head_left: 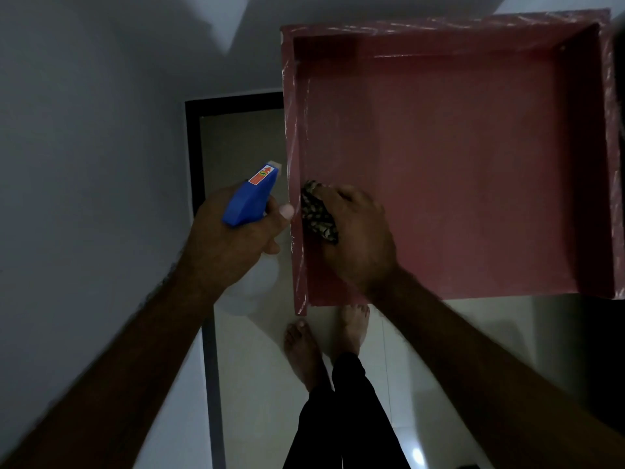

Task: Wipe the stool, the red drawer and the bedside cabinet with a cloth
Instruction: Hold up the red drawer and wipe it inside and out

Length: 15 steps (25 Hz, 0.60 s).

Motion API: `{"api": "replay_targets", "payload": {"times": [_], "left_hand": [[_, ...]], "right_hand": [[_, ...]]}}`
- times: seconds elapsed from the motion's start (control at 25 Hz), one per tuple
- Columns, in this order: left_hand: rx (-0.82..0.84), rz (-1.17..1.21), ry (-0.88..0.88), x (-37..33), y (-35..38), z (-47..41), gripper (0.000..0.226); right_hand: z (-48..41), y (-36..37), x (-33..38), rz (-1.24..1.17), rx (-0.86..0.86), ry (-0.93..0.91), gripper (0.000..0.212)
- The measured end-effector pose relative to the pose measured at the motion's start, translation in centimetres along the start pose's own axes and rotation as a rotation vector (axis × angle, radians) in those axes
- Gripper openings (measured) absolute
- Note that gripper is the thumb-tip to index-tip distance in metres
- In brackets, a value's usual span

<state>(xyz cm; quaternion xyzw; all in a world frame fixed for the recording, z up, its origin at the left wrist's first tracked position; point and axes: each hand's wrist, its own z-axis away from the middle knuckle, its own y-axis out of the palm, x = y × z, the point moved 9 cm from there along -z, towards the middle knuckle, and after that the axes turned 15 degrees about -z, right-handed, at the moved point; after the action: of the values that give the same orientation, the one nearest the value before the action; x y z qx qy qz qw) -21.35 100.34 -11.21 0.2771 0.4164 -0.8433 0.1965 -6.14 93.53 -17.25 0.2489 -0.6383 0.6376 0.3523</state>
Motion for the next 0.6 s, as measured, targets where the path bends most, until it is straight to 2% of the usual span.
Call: {"api": "replay_targets", "payload": {"times": [0.12, 0.32, 0.48, 0.6], "left_hand": [[0.002, -0.002, 0.002, -0.2, 0.1, -0.1, 0.014], [-0.009, 0.012, 0.009, -0.1, 0.1, -0.1, 0.015], [0.000, 0.025, -0.001, 0.1, 0.3, 0.0, 0.015], [-0.002, 0.012, -0.003, 0.2, 0.3, -0.3, 0.014]], "right_hand": [[0.5, -0.7, 0.2, 0.064, -0.063, -0.045, 0.074], [-0.2, -0.3, -0.2, 0.069, -0.012, -0.040, 0.074], [-2.1, -4.8, -3.1, 0.050, -0.207, 0.107, 0.071], [-2.5, -4.4, -2.6, 0.050, -0.221, 0.122, 0.065]]}}
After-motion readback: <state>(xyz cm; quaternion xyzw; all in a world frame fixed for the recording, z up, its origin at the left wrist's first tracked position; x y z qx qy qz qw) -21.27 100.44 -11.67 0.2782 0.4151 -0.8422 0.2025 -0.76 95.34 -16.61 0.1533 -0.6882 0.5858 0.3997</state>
